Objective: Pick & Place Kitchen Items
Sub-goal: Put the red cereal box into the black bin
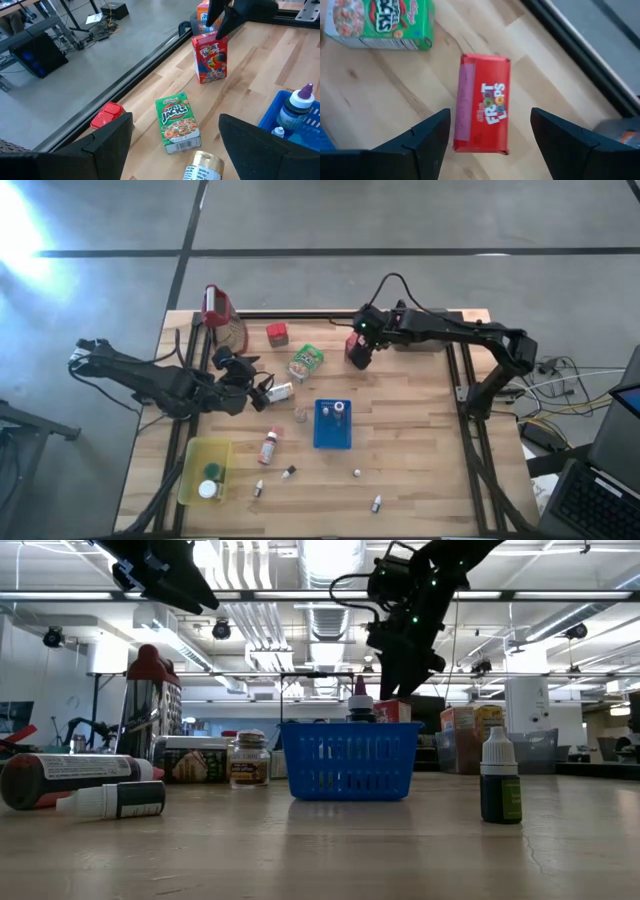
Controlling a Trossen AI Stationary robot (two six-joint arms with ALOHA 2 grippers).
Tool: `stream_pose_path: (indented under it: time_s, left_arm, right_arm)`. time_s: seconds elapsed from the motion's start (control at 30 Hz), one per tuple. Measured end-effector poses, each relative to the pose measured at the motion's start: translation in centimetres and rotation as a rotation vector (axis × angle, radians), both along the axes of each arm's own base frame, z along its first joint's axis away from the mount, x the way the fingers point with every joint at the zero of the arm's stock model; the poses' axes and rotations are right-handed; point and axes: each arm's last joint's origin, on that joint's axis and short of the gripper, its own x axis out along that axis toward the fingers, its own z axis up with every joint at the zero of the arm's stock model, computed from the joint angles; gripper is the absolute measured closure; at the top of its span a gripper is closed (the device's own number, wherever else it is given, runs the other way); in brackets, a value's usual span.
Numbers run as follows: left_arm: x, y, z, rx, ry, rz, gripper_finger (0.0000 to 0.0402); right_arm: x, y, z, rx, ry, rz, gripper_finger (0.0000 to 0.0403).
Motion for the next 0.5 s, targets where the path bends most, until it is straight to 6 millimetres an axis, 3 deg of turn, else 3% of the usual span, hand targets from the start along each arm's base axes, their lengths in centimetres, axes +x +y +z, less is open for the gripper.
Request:
stream_pose_path:
  time_s: [0.5]
  left_arm:
    - [0.0,0.0,0.0,0.000,0.000,0.000,0.0101]
  right_arm:
    - [1.0,-0.5,-2.6,0.051,0.033,0.034,0.0115]
